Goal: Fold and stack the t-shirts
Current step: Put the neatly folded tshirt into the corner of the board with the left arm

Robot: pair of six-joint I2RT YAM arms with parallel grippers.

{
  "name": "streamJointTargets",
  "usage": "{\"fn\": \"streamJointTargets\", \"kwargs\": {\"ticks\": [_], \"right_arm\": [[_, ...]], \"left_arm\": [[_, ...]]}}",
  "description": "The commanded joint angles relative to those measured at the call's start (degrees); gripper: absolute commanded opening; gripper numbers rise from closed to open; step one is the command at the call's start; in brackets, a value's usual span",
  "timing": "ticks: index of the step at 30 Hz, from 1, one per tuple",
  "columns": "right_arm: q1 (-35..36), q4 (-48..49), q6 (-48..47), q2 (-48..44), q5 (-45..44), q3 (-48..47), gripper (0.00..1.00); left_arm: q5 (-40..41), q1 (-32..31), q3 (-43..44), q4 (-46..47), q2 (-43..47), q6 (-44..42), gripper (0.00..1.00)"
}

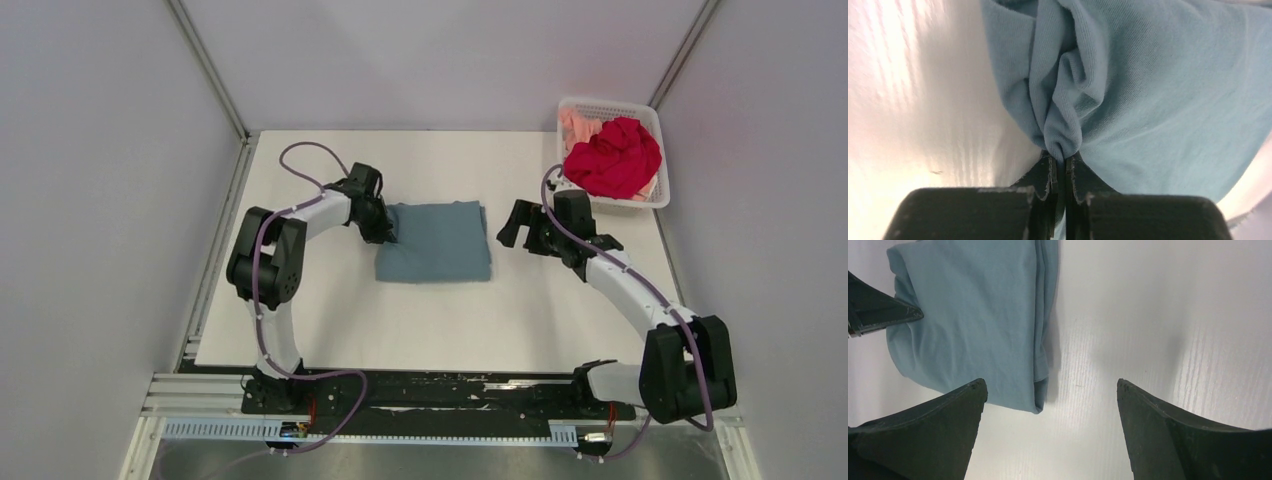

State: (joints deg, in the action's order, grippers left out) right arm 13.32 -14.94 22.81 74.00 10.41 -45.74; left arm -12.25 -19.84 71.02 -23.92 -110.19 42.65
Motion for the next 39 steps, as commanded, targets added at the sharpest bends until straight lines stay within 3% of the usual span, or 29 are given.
{"fn": "streamJointTargets", "kwargs": {"ticks": [1,5,8,19,26,32,39], "right_arm": [[0.32,-0.52,-1.01,-3.8,-1.37,1.7,1.0],[0.27,0.36,-0.92,-7.13,-2.79,5.5,1.0],[0.29,1.05,-0.88,-10.25,-5.33,7.9,1.0],[0.22,4.08,0.15,-21.32,-10.01,14.35,1.0],[0.23,3.87,0.0,-23.01,-14.38,15.15,1.0],[0.28,3.69,0.03,-22.98,-16.06,15.22,1.0],[0.25,3.57,-0.19,-24.75,-19.42,15.52,1.0]], "left_arm": [[14.03,1.3,9.74,-9.92,-4.03,-9.33,0.0],[25.13,2.45,21.87,-19.6,-7.34,-18.31,0.0],[31.09,3.74,24.29,-18.74,-8.54,-24.03,0.0],[33.15,18.85,44.37,-17.66,-21.71,-41.17,0.0],[32.9,27.98,47.45,-12.5,-24.58,-48.14,0.0],[32.74,30.18,53.89,-7.37,-28.83,-54.29,0.0],[33.53,31.39,62.28,-8.8,-34.02,-54.94,0.0]]}}
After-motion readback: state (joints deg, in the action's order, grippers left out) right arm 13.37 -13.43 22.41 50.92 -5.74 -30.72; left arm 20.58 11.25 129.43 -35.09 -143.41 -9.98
